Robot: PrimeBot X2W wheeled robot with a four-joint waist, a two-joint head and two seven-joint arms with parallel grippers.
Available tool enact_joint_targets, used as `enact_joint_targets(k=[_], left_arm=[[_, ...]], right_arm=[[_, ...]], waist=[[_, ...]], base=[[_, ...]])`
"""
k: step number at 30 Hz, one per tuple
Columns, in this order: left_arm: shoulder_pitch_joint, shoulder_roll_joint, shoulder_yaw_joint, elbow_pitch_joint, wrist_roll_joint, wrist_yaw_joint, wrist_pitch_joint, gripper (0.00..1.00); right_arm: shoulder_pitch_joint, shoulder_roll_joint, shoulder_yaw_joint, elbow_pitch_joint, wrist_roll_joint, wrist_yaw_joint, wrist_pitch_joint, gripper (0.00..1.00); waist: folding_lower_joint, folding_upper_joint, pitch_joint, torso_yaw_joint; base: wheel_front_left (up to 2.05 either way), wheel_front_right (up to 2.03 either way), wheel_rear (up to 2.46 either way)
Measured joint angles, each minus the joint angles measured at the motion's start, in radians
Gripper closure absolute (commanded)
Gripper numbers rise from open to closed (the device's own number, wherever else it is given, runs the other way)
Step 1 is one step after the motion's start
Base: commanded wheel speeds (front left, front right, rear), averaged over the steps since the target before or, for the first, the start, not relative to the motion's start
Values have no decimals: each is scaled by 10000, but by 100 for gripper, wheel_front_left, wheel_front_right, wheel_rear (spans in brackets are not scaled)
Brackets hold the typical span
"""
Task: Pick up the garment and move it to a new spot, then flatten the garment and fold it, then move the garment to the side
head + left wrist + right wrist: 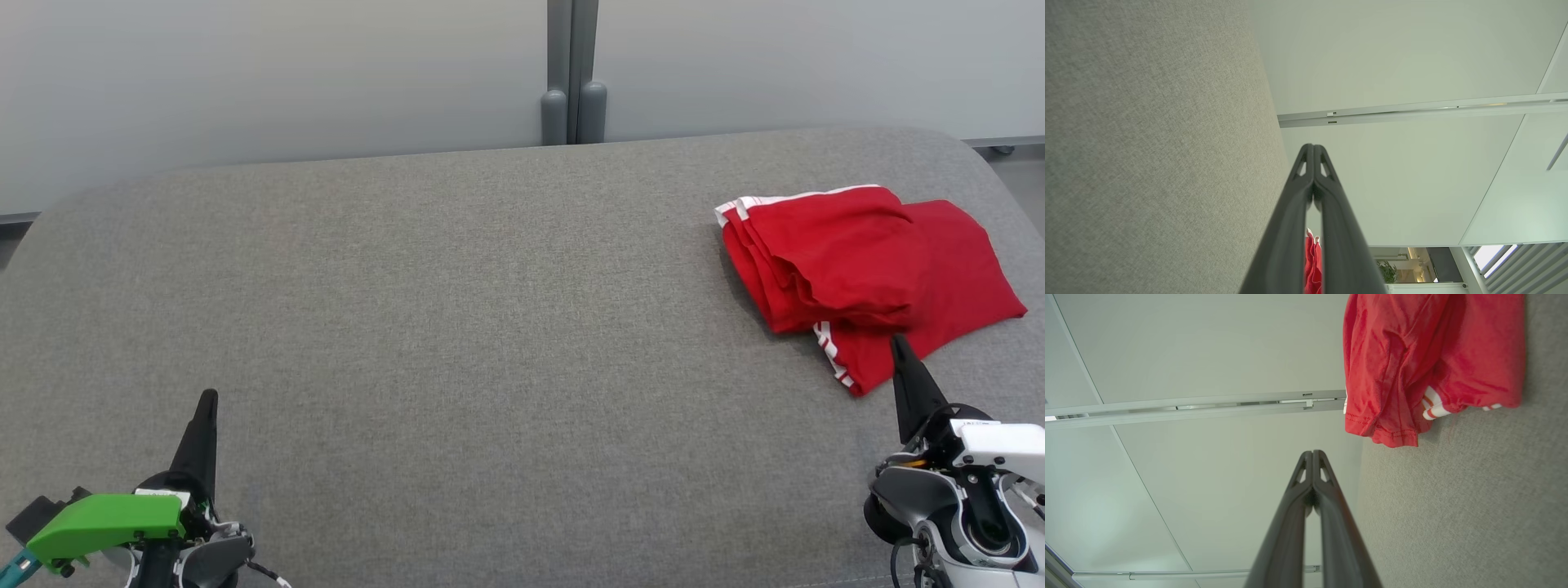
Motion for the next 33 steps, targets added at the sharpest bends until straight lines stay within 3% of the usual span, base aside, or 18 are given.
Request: enact_joint_targets(k=[33], left_arm=[[-3,-2,12,23,0,-2,0,100]], right_arm=[[-1,0,0,-40,2,0,0,100]], waist=[[0,0,0,1]], base=[[0,0,0]])
